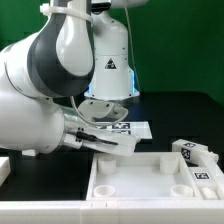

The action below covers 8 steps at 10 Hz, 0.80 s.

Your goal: Assemble one leg

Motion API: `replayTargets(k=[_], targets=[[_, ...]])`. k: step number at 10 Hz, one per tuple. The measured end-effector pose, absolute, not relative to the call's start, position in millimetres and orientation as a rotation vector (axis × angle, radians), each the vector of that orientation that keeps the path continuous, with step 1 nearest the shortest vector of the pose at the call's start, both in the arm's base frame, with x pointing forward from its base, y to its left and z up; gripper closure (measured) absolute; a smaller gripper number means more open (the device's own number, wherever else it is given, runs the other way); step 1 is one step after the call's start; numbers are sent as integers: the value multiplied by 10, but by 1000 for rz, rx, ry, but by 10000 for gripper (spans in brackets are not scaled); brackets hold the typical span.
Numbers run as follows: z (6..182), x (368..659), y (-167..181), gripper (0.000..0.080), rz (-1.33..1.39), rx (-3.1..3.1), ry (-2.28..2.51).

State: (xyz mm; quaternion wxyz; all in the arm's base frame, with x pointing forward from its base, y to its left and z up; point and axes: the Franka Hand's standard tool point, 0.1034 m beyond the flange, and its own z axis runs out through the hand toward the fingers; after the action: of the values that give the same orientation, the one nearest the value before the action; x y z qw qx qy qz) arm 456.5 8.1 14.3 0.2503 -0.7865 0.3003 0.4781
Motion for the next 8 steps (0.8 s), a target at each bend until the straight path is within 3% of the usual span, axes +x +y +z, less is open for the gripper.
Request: replayTargets(k=[2,6,8], targets=[[196,4557,75,518,1303,-2127,783],[811,4643,166,518,1286,-2112,674],[788,4706,155,517,1228,-2153,692]])
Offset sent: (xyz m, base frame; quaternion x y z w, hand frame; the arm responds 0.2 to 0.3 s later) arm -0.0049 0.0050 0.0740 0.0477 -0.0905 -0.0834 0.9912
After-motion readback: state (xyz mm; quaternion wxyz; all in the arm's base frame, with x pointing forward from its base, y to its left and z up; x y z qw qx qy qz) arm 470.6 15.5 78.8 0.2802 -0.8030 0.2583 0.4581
